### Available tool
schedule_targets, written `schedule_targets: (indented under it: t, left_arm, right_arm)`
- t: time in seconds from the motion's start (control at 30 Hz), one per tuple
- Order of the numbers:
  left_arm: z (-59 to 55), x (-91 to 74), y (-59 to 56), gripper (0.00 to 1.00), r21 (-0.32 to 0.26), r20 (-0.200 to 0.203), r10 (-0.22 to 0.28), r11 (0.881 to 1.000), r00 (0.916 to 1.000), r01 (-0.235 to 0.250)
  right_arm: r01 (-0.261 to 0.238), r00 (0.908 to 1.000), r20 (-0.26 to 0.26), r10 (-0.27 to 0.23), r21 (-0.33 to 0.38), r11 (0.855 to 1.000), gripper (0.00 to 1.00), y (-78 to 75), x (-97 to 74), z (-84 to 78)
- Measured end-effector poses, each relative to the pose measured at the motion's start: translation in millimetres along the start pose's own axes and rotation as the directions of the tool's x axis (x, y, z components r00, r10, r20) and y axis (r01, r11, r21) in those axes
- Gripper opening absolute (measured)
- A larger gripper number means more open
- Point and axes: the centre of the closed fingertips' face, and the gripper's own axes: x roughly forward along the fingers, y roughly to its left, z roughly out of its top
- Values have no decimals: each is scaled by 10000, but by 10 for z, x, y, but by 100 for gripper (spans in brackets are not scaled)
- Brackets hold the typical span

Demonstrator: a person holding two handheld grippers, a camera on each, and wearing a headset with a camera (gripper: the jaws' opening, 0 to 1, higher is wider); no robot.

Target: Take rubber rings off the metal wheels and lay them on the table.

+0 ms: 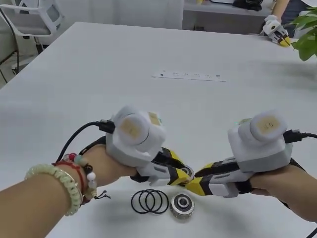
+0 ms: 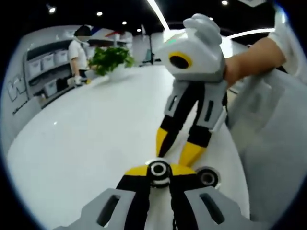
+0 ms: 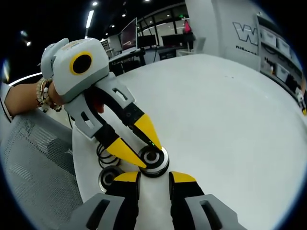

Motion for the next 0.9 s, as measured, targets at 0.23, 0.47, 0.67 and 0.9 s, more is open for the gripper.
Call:
schedule_targets:
  t: [0.23,0.47,0.67,0.9]
  left_arm:
    - [7,5,12,14,-1,38,102,9999,9999,-102]
    - [3,4,15,14,-105,134,160,9998,9998,-158]
    - [3,-7,8,14,-170,138,211,9996,9997,-209]
    - [5,-10,9,14,-188,135,259,9995,9996,-257]
  right_arm:
    - [-18,9998,200,22,-190,9998,20,0,29,25]
    - [-37,10000,65,40,-503,9987,15,-1,19,2]
    - [113,9999,41,-112,-474,9988,1,-42,-2,-22]
    - [252,9997,56,-252,-56,9997,0,-51,-3,-25]
